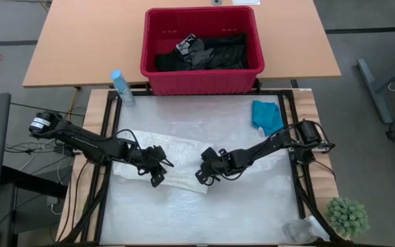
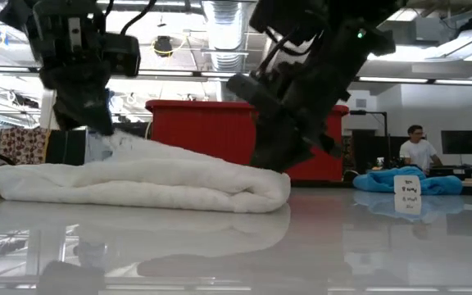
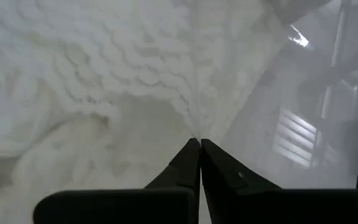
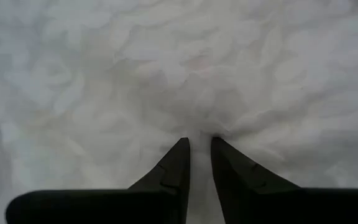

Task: Fold laundry
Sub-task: Fold the white shirt

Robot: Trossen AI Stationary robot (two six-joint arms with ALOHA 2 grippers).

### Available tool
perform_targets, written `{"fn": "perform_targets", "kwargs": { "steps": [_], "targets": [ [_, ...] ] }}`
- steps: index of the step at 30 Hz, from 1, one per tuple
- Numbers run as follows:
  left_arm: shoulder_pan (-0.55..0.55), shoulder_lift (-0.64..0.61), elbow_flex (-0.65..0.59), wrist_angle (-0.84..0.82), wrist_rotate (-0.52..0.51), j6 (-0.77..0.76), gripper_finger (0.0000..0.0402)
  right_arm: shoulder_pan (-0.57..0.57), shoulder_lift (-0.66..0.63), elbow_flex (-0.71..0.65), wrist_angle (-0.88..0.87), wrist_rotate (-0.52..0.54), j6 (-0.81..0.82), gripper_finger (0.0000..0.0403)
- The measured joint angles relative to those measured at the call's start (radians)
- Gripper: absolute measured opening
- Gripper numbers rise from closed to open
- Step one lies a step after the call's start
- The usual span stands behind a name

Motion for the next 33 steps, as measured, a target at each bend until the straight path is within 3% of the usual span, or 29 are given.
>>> {"fn": "perform_targets", "kwargs": {
  "steps": [6,13,17,23,28,33],
  "targets": [
    [0.019,-0.051,0.098,-0.208,-0.055,0.043,0.0,-0.012,0.013,0.002,0.019,-0.019,0.0,0.0092],
    [0.014,-0.142,0.172,-0.35,-0.246,0.027,0.0,-0.018,0.012,0.002,0.019,-0.021,0.0,0.0092],
    [0.012,-0.178,0.172,-0.347,-0.217,0.053,0.0,-0.018,0.012,0.002,0.02,-0.021,0.0,0.0092],
    [-0.031,-0.141,0.176,-0.08,-0.315,0.194,0.0,-0.018,0.012,0.001,0.024,-0.021,0.0,0.0092],
    [-0.052,0.003,0.174,0.032,-0.398,0.321,0.0,-0.018,0.013,0.0,0.072,-0.021,-0.011,0.0092],
    [-0.051,0.182,0.173,0.162,-0.39,0.413,0.0,-0.018,0.013,0.0,0.083,-0.021,-0.016,0.0092]
  ]
}}
